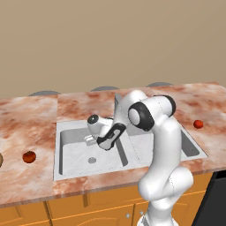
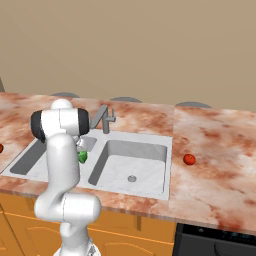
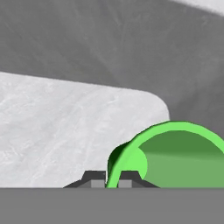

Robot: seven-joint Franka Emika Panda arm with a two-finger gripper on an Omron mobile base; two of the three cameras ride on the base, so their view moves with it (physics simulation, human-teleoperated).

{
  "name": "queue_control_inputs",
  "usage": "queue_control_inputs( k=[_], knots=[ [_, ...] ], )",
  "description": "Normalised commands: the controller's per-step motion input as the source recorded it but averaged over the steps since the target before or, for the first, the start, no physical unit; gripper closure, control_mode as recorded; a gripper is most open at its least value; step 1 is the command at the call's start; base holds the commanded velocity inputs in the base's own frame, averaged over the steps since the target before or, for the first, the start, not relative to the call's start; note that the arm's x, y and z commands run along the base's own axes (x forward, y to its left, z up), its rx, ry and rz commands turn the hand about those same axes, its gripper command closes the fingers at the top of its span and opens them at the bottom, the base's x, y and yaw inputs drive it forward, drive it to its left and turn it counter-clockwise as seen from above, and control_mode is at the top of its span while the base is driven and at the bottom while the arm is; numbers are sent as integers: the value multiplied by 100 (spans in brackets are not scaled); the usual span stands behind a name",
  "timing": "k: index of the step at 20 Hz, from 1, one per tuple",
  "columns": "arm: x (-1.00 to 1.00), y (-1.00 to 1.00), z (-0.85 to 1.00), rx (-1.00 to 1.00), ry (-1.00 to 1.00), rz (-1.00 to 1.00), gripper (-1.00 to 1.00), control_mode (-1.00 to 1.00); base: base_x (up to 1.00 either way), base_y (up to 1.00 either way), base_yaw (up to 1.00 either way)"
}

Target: Remove the tomato and tomato from the sink. Then move the bowl and cup from the counter to the sink for washing.

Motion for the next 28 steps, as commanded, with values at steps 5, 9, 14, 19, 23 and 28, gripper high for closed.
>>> queue_control_inputs(
  k=[5,9,14,19,23,28],
  knots=[
    [17,0,-12,-1,0,-2,100,-100,0,0,0],
    [16,0,-10,-2,0,-1,100,-100,0,0,0],
    [15,0,-11,-2,0,-2,100,-100,0,0,0],
    [7,-3,-10,-2,1,-1,100,-100,0,0,0],
    [7,-7,-6,-2,1,-1,100,-100,0,0,0],
    [7,-11,-2,-3,0,-1,100,-100,0,0,0]
  ],
)
